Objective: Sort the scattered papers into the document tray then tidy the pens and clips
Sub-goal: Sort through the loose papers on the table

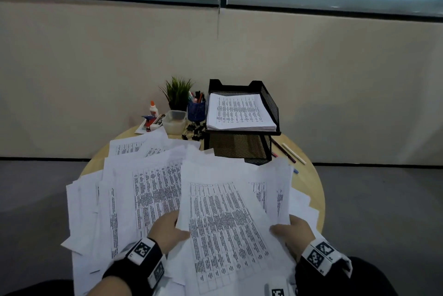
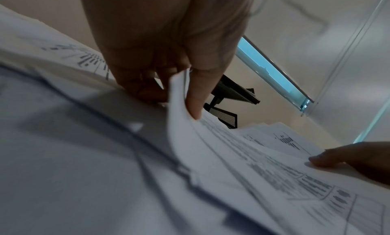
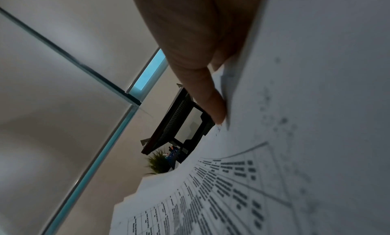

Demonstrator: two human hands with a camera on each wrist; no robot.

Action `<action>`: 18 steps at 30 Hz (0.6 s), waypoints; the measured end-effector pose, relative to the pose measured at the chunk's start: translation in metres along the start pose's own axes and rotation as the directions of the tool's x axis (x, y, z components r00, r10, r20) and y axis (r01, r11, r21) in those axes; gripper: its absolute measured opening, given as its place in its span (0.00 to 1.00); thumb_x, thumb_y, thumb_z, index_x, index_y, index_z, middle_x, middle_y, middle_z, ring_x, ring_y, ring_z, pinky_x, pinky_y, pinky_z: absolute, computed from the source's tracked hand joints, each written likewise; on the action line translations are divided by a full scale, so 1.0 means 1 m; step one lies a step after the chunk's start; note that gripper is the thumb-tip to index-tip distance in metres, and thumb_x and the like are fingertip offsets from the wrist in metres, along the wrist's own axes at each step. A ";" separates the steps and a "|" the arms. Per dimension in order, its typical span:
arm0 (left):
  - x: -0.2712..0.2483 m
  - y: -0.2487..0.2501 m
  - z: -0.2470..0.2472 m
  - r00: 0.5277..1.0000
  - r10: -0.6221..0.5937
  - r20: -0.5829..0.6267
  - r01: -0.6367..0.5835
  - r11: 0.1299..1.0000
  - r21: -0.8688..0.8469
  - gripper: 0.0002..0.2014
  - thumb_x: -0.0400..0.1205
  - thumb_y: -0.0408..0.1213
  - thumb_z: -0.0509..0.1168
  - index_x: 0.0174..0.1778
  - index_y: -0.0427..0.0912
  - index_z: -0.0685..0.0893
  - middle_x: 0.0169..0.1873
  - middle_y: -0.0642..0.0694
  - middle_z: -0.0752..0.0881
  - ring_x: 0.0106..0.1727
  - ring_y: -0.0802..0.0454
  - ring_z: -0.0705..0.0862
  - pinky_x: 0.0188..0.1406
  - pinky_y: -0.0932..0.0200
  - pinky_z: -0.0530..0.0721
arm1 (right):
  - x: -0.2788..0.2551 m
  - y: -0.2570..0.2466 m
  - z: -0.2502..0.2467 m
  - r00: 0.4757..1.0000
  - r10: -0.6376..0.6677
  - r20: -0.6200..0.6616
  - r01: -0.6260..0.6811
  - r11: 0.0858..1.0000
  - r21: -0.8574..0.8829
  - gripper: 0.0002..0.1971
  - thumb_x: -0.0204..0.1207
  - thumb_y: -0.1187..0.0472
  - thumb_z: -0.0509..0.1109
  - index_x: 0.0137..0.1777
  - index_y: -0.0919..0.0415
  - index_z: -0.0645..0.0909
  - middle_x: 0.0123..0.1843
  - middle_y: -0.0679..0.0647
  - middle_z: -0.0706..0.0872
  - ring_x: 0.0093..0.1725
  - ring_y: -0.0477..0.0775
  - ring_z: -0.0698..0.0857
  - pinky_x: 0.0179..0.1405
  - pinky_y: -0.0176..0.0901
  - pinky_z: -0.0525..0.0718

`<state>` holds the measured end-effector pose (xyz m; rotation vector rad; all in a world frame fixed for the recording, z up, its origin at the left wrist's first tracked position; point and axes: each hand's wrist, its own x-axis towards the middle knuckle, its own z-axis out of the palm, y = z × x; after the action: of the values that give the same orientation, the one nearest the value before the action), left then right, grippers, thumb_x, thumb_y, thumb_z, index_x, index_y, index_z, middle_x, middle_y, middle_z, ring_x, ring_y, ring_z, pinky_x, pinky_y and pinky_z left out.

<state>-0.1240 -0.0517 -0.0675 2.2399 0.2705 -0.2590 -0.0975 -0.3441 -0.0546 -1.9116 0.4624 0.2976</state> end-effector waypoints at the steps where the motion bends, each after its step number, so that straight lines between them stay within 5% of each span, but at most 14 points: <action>1: -0.002 0.001 0.002 1.000 0.010 0.009 -0.010 1.000 -0.006 0.12 0.76 0.35 0.71 0.52 0.51 0.80 0.52 0.49 0.87 0.51 0.52 0.85 0.51 0.58 0.83 | -0.001 0.000 0.000 0.999 0.005 0.050 -0.006 0.999 0.032 0.14 0.64 0.70 0.74 0.51 0.69 0.85 0.45 0.65 0.90 0.46 0.66 0.88 0.55 0.62 0.86; 5: -0.005 0.002 0.013 0.996 0.063 0.062 -0.060 0.997 -0.052 0.10 0.78 0.36 0.70 0.51 0.54 0.80 0.52 0.50 0.88 0.51 0.53 0.87 0.54 0.58 0.83 | -0.005 -0.001 0.000 0.994 0.023 0.108 -0.021 1.000 -0.016 0.27 0.49 0.64 0.76 0.53 0.69 0.84 0.49 0.65 0.89 0.51 0.66 0.87 0.55 0.55 0.85; 7: -0.007 0.003 0.012 0.995 0.061 0.073 -0.056 0.996 -0.070 0.06 0.78 0.43 0.70 0.49 0.55 0.81 0.53 0.50 0.88 0.51 0.54 0.86 0.57 0.55 0.84 | -0.006 -0.002 -0.003 0.995 0.013 0.100 -0.007 0.998 -0.064 0.22 0.55 0.67 0.76 0.52 0.68 0.83 0.49 0.64 0.88 0.51 0.64 0.86 0.52 0.51 0.83; 8: -0.007 0.002 0.010 0.995 0.059 0.076 -0.056 0.997 -0.044 0.10 0.76 0.52 0.70 0.50 0.55 0.81 0.54 0.50 0.87 0.52 0.54 0.85 0.58 0.53 0.83 | -0.007 -0.004 -0.004 0.997 0.009 0.081 -0.001 0.995 -0.096 0.17 0.62 0.70 0.75 0.52 0.68 0.82 0.48 0.63 0.87 0.50 0.63 0.85 0.50 0.49 0.82; 10: -0.003 -0.002 0.008 0.996 0.058 0.073 -0.064 0.993 0.095 0.35 0.66 0.75 0.60 0.59 0.54 0.83 0.61 0.51 0.82 0.60 0.53 0.81 0.64 0.52 0.79 | -0.006 -0.005 -0.010 0.999 -0.016 0.036 0.021 0.988 -0.152 0.09 0.70 0.71 0.72 0.50 0.68 0.81 0.47 0.62 0.86 0.49 0.62 0.85 0.48 0.47 0.82; 11: 0.000 -0.004 0.007 0.997 0.043 0.062 -0.054 0.978 0.202 0.40 0.67 0.77 0.55 0.65 0.54 0.81 0.67 0.52 0.77 0.66 0.53 0.76 0.69 0.54 0.74 | -0.004 -0.005 -0.012 0.999 -0.026 0.022 0.029 0.988 -0.155 0.07 0.71 0.72 0.71 0.49 0.68 0.81 0.47 0.63 0.87 0.48 0.63 0.85 0.48 0.49 0.84; 14: 0.002 -0.011 0.004 1.000 0.011 -0.016 -0.004 0.924 0.382 0.28 0.81 0.64 0.52 0.76 0.58 0.69 0.80 0.56 0.59 0.81 0.52 0.55 0.79 0.49 0.51 | -0.006 -0.009 -0.018 0.998 -0.061 -0.002 0.060 0.993 -0.106 0.07 0.71 0.76 0.70 0.47 0.68 0.83 0.42 0.62 0.88 0.45 0.63 0.86 0.45 0.49 0.85; 18: 0.002 -0.018 0.004 0.997 -0.037 0.063 0.013 0.936 0.352 0.35 0.77 0.67 0.46 0.81 0.57 0.58 0.83 0.54 0.46 0.84 0.52 0.41 0.80 0.44 0.35 | -0.009 -0.014 -0.024 0.992 -0.124 -0.031 0.117 0.979 -0.166 0.06 0.70 0.72 0.71 0.45 0.64 0.85 0.42 0.60 0.89 0.46 0.63 0.87 0.53 0.54 0.85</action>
<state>-0.1273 -0.0438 -0.0839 2.5765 0.2299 -0.4257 -0.0995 -0.3599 -0.0304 -2.1007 0.3559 0.2227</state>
